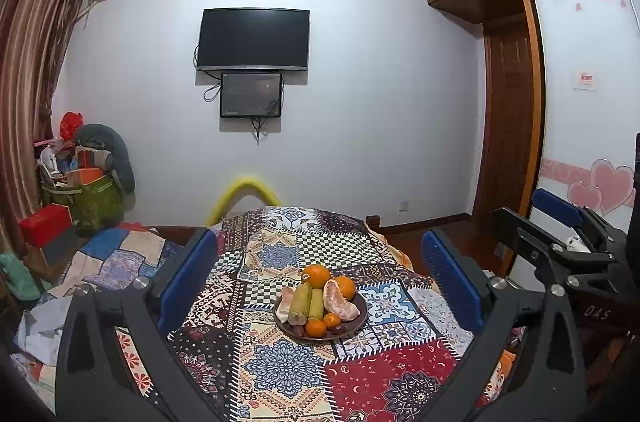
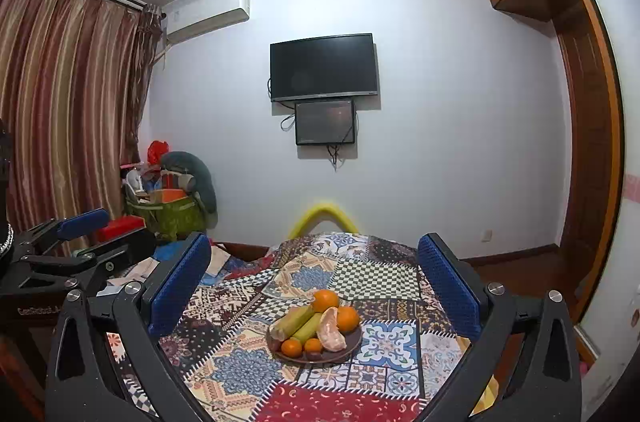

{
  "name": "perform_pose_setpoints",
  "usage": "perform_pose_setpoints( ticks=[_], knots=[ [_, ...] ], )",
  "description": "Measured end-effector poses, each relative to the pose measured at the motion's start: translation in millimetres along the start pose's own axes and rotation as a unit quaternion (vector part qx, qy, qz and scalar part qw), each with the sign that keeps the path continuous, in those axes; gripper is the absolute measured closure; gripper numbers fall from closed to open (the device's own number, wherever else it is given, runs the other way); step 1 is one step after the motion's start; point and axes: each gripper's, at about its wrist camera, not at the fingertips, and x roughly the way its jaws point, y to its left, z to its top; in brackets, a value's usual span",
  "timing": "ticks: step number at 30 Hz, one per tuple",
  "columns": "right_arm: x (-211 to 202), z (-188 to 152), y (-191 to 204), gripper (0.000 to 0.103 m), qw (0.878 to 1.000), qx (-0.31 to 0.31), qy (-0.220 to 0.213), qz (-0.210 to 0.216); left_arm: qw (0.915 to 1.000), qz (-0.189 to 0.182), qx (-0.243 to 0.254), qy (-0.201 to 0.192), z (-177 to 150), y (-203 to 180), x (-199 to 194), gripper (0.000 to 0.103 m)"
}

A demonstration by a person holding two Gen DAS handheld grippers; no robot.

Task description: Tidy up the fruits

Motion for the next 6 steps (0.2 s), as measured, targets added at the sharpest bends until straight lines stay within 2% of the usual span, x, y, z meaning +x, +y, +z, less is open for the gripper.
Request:
perform_pose_setpoints(
  ticks=[6],
  knots=[
    [2.4,-0.2,-0.4,0.000,1.000,0.002,0.003,-0.001,1.0000,-0.004,0.003,0.001,-1.9,-1.8,1.0,0.000]
  ],
)
